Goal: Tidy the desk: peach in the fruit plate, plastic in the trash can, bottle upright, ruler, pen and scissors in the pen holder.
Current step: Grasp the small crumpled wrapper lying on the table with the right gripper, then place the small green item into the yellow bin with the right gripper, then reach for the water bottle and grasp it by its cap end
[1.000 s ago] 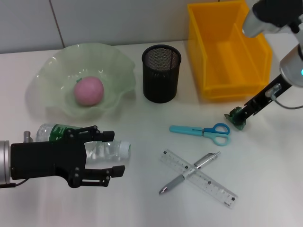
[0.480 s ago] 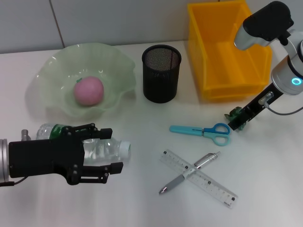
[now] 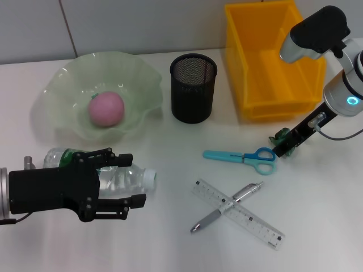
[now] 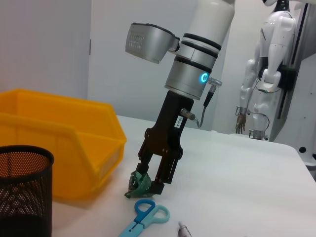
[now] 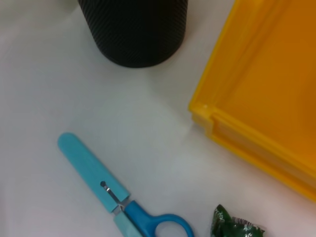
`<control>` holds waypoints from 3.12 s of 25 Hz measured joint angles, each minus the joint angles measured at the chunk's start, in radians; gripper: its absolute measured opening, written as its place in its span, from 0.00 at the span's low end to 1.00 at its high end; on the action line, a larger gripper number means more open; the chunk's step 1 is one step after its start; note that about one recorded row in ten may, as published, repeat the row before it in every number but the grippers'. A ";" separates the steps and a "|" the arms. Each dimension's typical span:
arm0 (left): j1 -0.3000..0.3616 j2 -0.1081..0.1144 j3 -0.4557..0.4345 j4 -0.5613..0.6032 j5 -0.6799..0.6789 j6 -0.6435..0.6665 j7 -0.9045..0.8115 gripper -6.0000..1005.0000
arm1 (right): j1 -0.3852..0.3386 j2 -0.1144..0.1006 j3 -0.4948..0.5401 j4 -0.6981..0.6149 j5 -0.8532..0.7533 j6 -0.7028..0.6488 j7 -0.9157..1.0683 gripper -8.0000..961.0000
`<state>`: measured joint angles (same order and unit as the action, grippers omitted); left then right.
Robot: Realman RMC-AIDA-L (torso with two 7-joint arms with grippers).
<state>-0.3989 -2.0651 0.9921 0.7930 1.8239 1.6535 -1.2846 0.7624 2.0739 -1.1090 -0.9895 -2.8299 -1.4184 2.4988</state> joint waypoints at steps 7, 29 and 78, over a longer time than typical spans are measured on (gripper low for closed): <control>0.001 -0.001 -0.002 -0.001 0.000 0.000 -0.002 0.84 | 0.000 0.000 0.000 0.013 0.001 0.015 0.000 0.64; -0.003 0.000 -0.007 -0.002 -0.003 0.000 -0.005 0.83 | 0.001 0.000 0.008 -0.021 0.013 -0.007 -0.011 0.08; -0.009 0.005 -0.032 0.004 -0.003 0.003 -0.001 0.82 | 0.037 -0.034 0.199 -0.090 0.138 0.223 -0.009 0.47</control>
<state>-0.4081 -2.0601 0.9603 0.7968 1.8212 1.6563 -1.2852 0.7997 2.0401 -0.9096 -1.0793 -2.6923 -1.1956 2.4896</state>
